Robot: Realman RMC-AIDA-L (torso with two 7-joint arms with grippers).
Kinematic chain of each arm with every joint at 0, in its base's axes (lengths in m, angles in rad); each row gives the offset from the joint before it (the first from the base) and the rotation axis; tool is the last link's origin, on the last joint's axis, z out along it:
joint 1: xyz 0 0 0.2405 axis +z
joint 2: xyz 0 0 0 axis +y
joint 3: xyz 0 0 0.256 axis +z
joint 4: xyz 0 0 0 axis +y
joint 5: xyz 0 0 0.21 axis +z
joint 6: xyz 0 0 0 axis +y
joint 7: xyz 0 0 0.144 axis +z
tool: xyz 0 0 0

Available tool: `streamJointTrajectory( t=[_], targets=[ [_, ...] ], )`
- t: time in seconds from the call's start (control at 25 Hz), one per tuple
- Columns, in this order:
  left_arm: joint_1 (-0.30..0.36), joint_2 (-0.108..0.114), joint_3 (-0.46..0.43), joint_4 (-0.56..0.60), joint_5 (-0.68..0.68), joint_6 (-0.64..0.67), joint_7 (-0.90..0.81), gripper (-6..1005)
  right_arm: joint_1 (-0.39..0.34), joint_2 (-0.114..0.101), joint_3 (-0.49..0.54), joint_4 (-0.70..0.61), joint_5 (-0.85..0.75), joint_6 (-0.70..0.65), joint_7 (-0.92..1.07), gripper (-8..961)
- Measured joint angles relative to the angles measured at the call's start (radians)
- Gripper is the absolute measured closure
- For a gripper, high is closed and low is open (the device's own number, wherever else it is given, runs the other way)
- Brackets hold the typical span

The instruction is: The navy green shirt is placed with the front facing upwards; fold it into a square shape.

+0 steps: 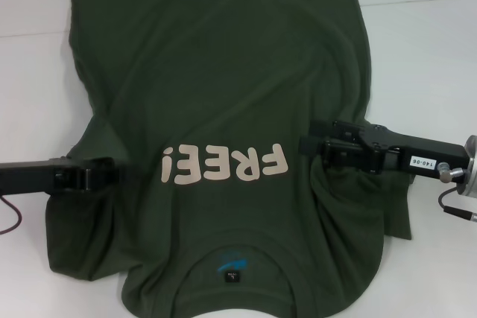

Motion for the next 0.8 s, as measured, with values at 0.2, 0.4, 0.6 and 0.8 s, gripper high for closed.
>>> streamJointTrajectory(
  t=[0.2,0.4,0.6,0.8],
  targets=[
    [0.000,-0.003,-0.005,-0.005,-0.001,-0.031,0.001,780,0.000,0.000,0.000,0.000,0.000,0.001,0.000,41],
    [-0.004,-0.005,-0.001,-0.001,-0.001,-0.070,-0.003,686,0.000,0.000,0.001,0.000,0.000,0.002,0.000,42],
    [-0.015,-0.017,-0.007,0.001,-0.001,-0.075,-0.005,443,0.004,0.000,0.003,0.000,0.000,0.003,0.000,41],
    [-0.032,-0.026,0.001,0.014,-0.001,-0.075,-0.005,183,0.005,0.001,0.003,0.000,0.000,0.012,0.000,41]
  ],
)
